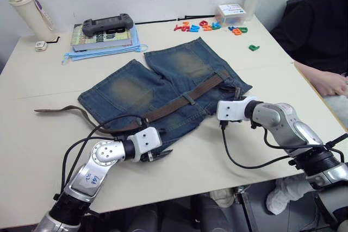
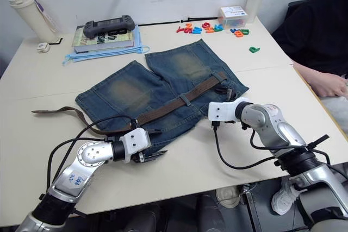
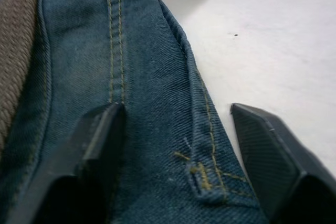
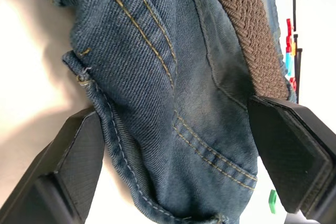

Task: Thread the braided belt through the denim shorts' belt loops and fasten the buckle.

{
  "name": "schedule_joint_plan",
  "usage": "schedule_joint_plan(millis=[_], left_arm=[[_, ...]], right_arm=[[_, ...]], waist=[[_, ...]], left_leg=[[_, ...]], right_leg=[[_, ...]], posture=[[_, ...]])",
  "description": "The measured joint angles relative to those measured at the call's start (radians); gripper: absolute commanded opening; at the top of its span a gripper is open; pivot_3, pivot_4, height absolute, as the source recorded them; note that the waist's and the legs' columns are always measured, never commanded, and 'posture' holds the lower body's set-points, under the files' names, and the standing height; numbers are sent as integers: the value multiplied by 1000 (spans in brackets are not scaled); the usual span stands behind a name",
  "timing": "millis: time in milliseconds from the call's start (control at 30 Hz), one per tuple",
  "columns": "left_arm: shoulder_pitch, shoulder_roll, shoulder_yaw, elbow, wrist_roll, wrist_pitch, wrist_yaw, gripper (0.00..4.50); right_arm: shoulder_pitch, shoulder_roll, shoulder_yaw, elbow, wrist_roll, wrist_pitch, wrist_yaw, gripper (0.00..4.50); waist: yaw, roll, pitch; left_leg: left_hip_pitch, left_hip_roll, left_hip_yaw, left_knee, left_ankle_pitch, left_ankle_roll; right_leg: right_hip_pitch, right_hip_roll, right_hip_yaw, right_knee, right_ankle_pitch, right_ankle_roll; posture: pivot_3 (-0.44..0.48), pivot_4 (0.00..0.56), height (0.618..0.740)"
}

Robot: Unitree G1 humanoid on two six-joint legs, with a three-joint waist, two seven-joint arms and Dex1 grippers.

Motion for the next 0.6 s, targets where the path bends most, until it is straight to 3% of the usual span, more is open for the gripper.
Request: schedule_joint_plan(millis=[67,100,133,167,433,600], left_arm=[[-4,22,1,3,13,-26,0,271],[-4,43,4,6,17,-46,-5,58],[-4,67,10,13,20,-70,-13,52],[-4,86,19,28,20,-95,-21,52],[-79,258,86,314,55,-425,-32,52],[-134,285,97,486,79,-581,-11,52]], right_arm=[[12,5,-1,-8,1,4,14,1199],[19,12,-4,-15,2,11,23,725],[30,25,-10,-28,6,29,32,157],[42,37,-21,-44,11,47,38,13],[134,168,-30,-314,34,314,144,13],[156,239,6,-450,16,480,196,13]], waist=[[0,0,0],[0,0,0],[-1,0,0],[-2,0,0],[-5,1,0],[-3,1,0]], left_leg=[[0,0,0,0,0,0],[0,0,0,0,0,0],[0,1,-1,0,0,0],[0,2,0,0,0,-1],[-2,11,1,0,-2,-7],[-2,11,1,0,-2,-6]], right_leg=[[0,0,0,0,0,0],[0,0,0,0,0,0],[0,0,0,0,0,0],[-1,0,1,0,0,0],[-7,6,0,5,-1,-8],[-7,6,0,7,-1,-8]], posture=[[0,150,713],[0,150,713],[0,150,713],[0,150,713],[0,150,713],[0,150,713]])
